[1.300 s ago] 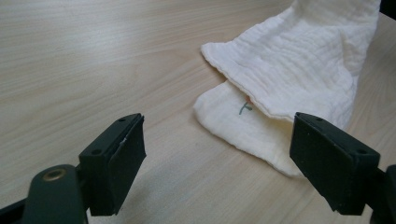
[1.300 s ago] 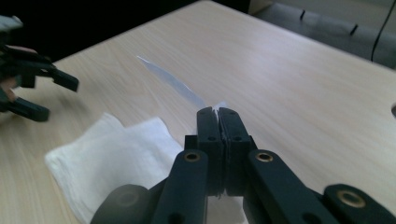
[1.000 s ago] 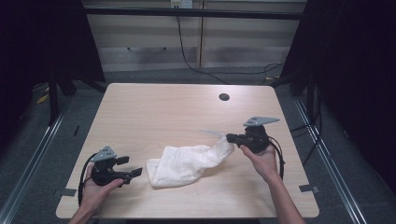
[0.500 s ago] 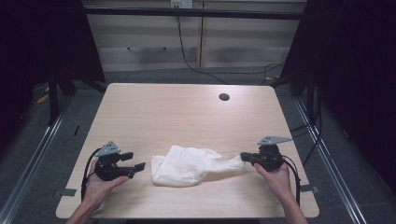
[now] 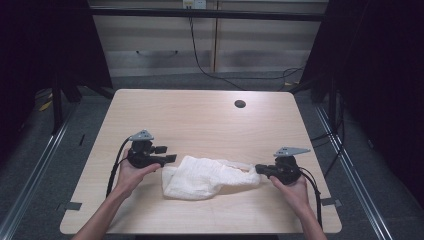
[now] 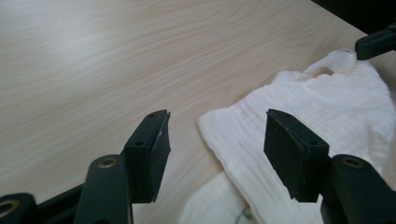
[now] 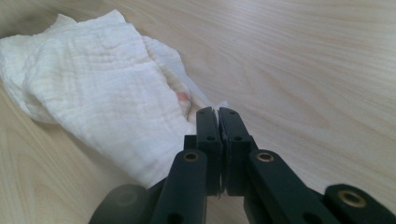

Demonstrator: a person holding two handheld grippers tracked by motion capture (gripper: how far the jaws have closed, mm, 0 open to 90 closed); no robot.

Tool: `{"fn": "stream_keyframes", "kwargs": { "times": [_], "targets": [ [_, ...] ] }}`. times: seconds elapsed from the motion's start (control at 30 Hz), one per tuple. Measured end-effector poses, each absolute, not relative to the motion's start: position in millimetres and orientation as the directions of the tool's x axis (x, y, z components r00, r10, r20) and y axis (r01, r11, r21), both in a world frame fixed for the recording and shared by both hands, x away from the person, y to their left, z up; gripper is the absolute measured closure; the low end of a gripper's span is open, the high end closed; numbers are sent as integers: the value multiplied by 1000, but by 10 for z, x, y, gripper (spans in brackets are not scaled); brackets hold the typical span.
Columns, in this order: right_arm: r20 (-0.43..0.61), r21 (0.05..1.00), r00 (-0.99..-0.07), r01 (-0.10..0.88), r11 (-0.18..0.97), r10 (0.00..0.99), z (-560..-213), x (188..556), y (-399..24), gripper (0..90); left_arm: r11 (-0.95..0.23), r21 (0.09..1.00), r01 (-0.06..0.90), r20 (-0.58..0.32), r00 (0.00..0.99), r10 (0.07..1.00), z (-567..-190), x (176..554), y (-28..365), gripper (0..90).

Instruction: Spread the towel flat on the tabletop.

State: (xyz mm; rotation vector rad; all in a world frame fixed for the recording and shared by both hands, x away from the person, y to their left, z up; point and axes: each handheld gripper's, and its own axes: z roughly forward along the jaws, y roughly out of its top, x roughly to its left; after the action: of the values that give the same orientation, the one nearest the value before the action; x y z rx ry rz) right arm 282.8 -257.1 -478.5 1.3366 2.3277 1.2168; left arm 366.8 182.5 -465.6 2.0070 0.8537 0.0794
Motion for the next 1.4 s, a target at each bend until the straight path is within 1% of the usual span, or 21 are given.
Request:
{"fn": "stream_keyframes", "kwargs": {
  "times": [0.03,0.13,0.2,0.27,0.33,0.37,0.5,0.6,0.67,0.77,0.9,0.97,1.03,1.13,1.2,1.27,1.33,1.4],
  "targets": [
    [219,729,-570,635,255,792,-4794,2835,-2559,882,-333,774,539,-273,758,593,-4673,3709,1797,408],
    [212,731,-579,629,266,788,-4799,2849,-2530,882,-312,772,554,-304,752,585,-4729,3803,1732,364],
    [215,730,-579,630,264,787,-4790,2848,-2527,882,-316,756,573,-321,745,585,-4779,3859,1681,370],
    [214,734,-579,627,262,787,-4785,2851,-2534,882,-342,744,574,-308,749,587,-4833,3900,1623,406],
    [220,734,-582,627,260,783,-4781,2849,-2537,880,-355,729,585,-329,755,567,-4882,3927,1579,443],
    [220,734,-585,627,262,780,-4780,2848,-2537,879,-371,726,579,-314,759,570,-4901,3930,1558,473],
    [228,731,-590,629,264,774,-4786,2849,-2533,878,-363,720,591,-324,749,578,-4986,3969,1517,562],
    [231,727,-589,634,266,774,-4791,2847,-2525,877,-375,721,583,-312,756,576,-5016,3964,1466,624],
    [234,727,-590,634,264,772,-4789,2845,-2525,877,-404,714,571,-288,766,574,-5027,3956,1435,644],
    [235,730,-591,631,262,772,-4788,2847,-2535,876,-416,711,567,-270,766,583,-5058,3957,1418,664],
    [235,733,-594,628,261,769,-4787,2846,-2538,871,-422,723,547,-253,778,575,-5074,3930,1401,638],
    [239,734,-593,629,257,769,-4789,2844,-2542,870,-433,728,532,-234,785,573,-5076,3912,1393,646],
    [237,734,-590,629,256,772,-4790,2840,-2544,869,-443,734,514,-214,795,568,-5080,3892,1389,686],
    [240,732,-588,632,253,773,-4789,2831,-2546,868,-490,733,472,-144,812,565,-5064,3836,1364,757],
    [241,732,-586,633,251,774,-4788,2828,-2547,868,-510,731,454,-123,822,556,-5060,3811,1345,820],
    [244,733,-584,634,247,774,-4783,2820,-2546,868,-511,730,453,-126,825,551,-5058,3812,1340,858],
    [237,741,-588,625,248,774,-4785,2817,-2553,868,-504,732,459,-133,821,555,-5064,3809,1339,869],
    [240,737,-586,629,248,774,-4792,2815,-2560,869,-478,738,476,-172,818,549,-5075,3824,1349,874]
  ]
}}
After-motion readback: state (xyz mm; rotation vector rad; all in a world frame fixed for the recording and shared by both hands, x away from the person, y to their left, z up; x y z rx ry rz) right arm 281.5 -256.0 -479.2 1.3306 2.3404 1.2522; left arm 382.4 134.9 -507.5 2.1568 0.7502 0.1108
